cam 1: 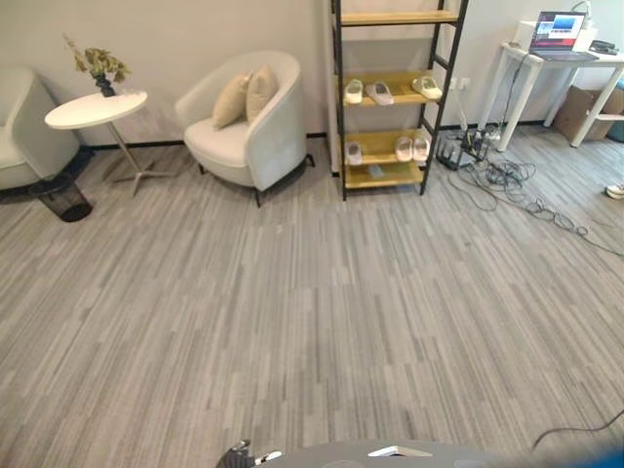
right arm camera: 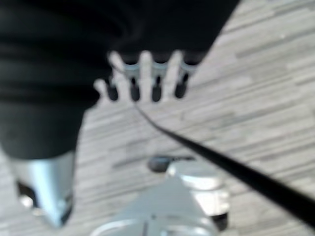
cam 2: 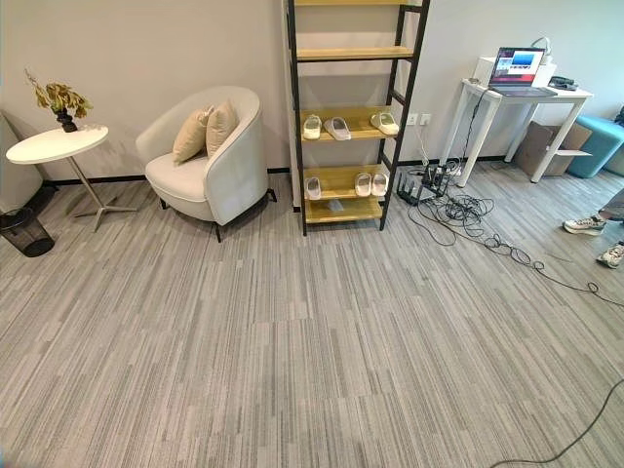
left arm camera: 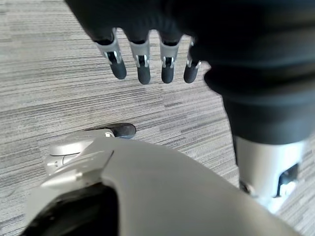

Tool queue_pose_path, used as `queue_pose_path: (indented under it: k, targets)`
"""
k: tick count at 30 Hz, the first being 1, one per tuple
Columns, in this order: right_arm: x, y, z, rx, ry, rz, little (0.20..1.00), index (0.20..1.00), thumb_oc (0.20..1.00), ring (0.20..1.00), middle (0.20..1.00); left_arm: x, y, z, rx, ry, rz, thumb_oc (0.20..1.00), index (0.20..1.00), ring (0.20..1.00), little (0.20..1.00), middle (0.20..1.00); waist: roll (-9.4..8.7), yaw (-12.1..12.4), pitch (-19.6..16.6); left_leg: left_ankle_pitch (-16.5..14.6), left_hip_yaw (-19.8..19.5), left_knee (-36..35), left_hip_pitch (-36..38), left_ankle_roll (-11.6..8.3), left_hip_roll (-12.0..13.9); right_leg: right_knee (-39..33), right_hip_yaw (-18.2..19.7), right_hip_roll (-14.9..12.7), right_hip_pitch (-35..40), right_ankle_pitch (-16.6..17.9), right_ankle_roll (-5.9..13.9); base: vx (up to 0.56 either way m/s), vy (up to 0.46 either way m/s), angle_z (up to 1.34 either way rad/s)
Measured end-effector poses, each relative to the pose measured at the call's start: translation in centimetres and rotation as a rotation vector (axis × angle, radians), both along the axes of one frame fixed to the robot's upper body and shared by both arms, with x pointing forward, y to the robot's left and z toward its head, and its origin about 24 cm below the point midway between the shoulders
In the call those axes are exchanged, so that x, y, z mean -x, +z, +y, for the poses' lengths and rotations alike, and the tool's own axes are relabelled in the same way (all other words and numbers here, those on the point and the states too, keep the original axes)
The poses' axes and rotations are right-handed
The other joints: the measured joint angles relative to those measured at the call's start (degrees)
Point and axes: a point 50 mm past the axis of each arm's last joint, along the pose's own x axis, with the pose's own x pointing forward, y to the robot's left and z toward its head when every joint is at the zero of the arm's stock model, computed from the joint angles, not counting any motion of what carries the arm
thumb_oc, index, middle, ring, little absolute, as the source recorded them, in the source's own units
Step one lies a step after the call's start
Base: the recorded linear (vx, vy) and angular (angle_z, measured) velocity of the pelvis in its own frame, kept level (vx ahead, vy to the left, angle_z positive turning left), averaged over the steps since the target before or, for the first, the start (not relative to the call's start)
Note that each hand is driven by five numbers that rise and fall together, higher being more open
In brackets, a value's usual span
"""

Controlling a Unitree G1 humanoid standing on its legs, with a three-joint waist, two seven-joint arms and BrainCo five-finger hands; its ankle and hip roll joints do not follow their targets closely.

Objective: Arrange the slippers neatly on the shoe rack.

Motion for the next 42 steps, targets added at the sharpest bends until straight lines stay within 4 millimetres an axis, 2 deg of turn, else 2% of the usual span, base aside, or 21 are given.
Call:
queue_pose_path:
  k: [15, 25, 28, 32, 34, 35, 36, 37, 38, 39, 40, 41, 42]
  targets:
    - [-0.4, 0.0, 0.1, -0.005, 0.006, -0.013, 1.0, 1.0, 1.0, 1.0, 1.0, -0.3, -0.1, -0.5, 0.009, -0.017, 0.005, 1.0, 1.0, 1.0, 1.0, 1.0, 0.3, -0.81, 0.59, -0.13, 1.24, -0.01, 0.05, 0.02, 0.09, 0.0, 0.7, -0.01, -0.42, -0.18, 0.31, 0.01, -0.007, -0.02]
    - [-1.5, 0.0, 0.3, -0.011, 0.023, -0.047, 1.0, 1.0, 1.0, 1.0, 1.0, -0.9, 0.0, -0.5, 0.008, -0.026, -0.007, 1.0, 1.0, 1.0, 1.0, 1.0, 0.76, -1.61, 1.42, -0.26, 1.56, 0.0, 0.13, -0.16, 0.26, -0.01, 1.22, 0.16, -0.62, -0.04, 0.15, 0.02, -0.034, -0.03]
    - [-2.8, 0.0, 0.7, -0.02, 0.044, -0.093, 1.0, 1.0, 1.0, 1.0, 1.0, -1.1, -0.1, -1.0, 0.014, -0.063, -0.004, 1.0, 1.0, 1.0, 1.0, 1.0, 1.44, -2.01, 2.61, -0.61, 3.02, 0.22, 0.92, -0.59, 1.35, -0.01, 2.74, 1.14, -0.82, -0.1, 0.0, 0.05, -0.178, -0.25]
    - [-2.8, 0.0, 0.9, -0.021, 0.063, -0.097, 1.0, 1.0, 1.0, 1.0, 1.0, -1.6, -0.1, -1.5, 0.023, -0.066, -0.016, 1.0, 1.0, 1.0, 1.0, 1.0, 2.6, -4.4, 3.23, -1.22, 5.53, 0.27, 1.56, -1.3, 3.35, 0.0, 5.28, 3.04, -1.69, 0.12, -0.85, 0.04, -0.162, -0.38]
    - [-2.4, -0.1, 0.8, -0.019, 0.062, -0.085, 1.0, 1.0, 1.0, 1.0, 1.0, -2.6, 0.1, -1.8, 0.025, -0.072, -0.042, 1.0, 1.0, 1.0, 1.0, 1.0, 3.32, -5.33, 3.76, -1.5, 6.49, 0.39, 1.96, -1.93, 4.9, 0.08, 6.06, 4.67, -1.82, -0.01, -1.95, 0.05, -0.258, -0.27]
    - [-2.0, -0.1, 0.8, -0.018, 0.065, -0.07, 1.0, 1.0, 1.0, 1.0, 1.0, -3.4, 0.2, -1.9, 0.027, -0.072, -0.062, 1.0, 1.0, 1.0, 1.0, 1.0, 4.22, -5.91, 4.09, -1.66, 7.27, 1.76, 1.73, -3.87, 6.32, 1.86, 5.89, 6.2, -2.43, -0.9, -3.37, 0.01, -0.191, -0.52]
    - [-2.5, -0.2, 1.1, -0.026, 0.075, -0.077, 1.0, 1.0, 1.0, 1.0, 1.0, -3.6, 0.3, -1.3, 0.012, -0.074, -0.067, 1.0, 1.0, 1.0, 1.0, 1.0, 3.86, -4.62, 5.23, -2.59, 7.96, 6.34, 0.38, -5.47, 7.25, 9.73, 4.66, 7.69, -6.78, -3.98, -5.37, 0.01, -0.232, -0.6]
    - [-3.0, -0.3, 1.7, -0.038, 0.081, -0.082, 1.0, 1.0, 1.0, 1.0, 1.0, -4.9, 0.7, -0.5, -0.015, -0.109, -0.091, 1.0, 1.0, 1.0, 1.0, 1.0, 0.79, -5.12, 6.32, -2.03, 6.99, 14.4, -3.5, -5.67, 6.97, 13.21, 5.31, 6.37, -8.23, -6.33, -6.52, 0.03, -0.246, -0.57]
    - [-2.7, -0.3, 1.7, -0.037, 0.078, -0.07, 1.0, 1.0, 1.0, 1.0, 1.0, -5.2, 0.8, -0.3, -0.023, -0.122, -0.093, 1.0, 1.0, 1.0, 1.0, 1.0, 0.18, -5.09, 6.37, 0.08, 5.99, 16.46, -4.83, -5.29, 6.78, 11.76, 5.38, 6.19, -7.5, -5.79, -7.19, 0.06, -0.289, -0.22]
    - [-2.0, -0.3, 1.4, -0.026, 0.073, -0.053, 1.0, 1.0, 1.0, 1.0, 1.0, -5.7, 1.0, -0.3, -0.025, -0.122, -0.107, 1.0, 1.0, 1.0, 1.0, 1.0, -0.85, -4.74, 6.31, 1.54, 4.43, 21.35, -7.73, -6.13, 6.98, 11.76, 5.19, 6.62, -7.63, -5.7, -8.36, 0.05, -0.133, 0.01]
    - [-1.9, -0.2, 1.1, -0.016, 0.078, -0.047, 1.0, 1.0, 1.0, 1.0, 1.0, -7.1, 1.3, -0.6, -0.028, -0.13, -0.143, 1.0, 1.0, 1.0, 1.0, 1.0, -0.73, -4.44, 7.97, 3.17, 3.29, 30.33, -12.51, -5.38, 7.36, 11.87, 4.7, 7.42, -7.13, -5.59, -9.2, 0.07, -0.083, 0.04]
    - [-1.8, -0.2, 1.0, -0.011, 0.084, -0.034, 1.0, 1.0, 1.0, 1.0, 1.0, -8.1, 1.6, -0.4, -0.035, -0.131, -0.167, 1.0, 1.0, 1.0, 1.0, 1.0, -1.56, -4.52, 9.31, 4.16, 2.97, 36.01, -15.46, -3.88, 7.64, 11.0, 4.67, 7.08, -6.04, -5.09, -9.33, 0.14, -0.02, 0.01]
    - [-1.9, -0.1, 0.6, 0.004, 0.111, -0.027, 1.0, 1.0, 1.0, 1.0, 1.0, -8.5, 1.8, -0.3, -0.038, -0.123, -0.181, 1.0, 1.0, 1.0, 1.0, 1.0, -1.31, -4.3, 9.58, 3.68, 3.38, 37.97, -17.61, -3.17, 6.8, 8.94, 4.55, 7.21, -3.76, -4.22, -11.37, 0.23, 0.01, -0.03]
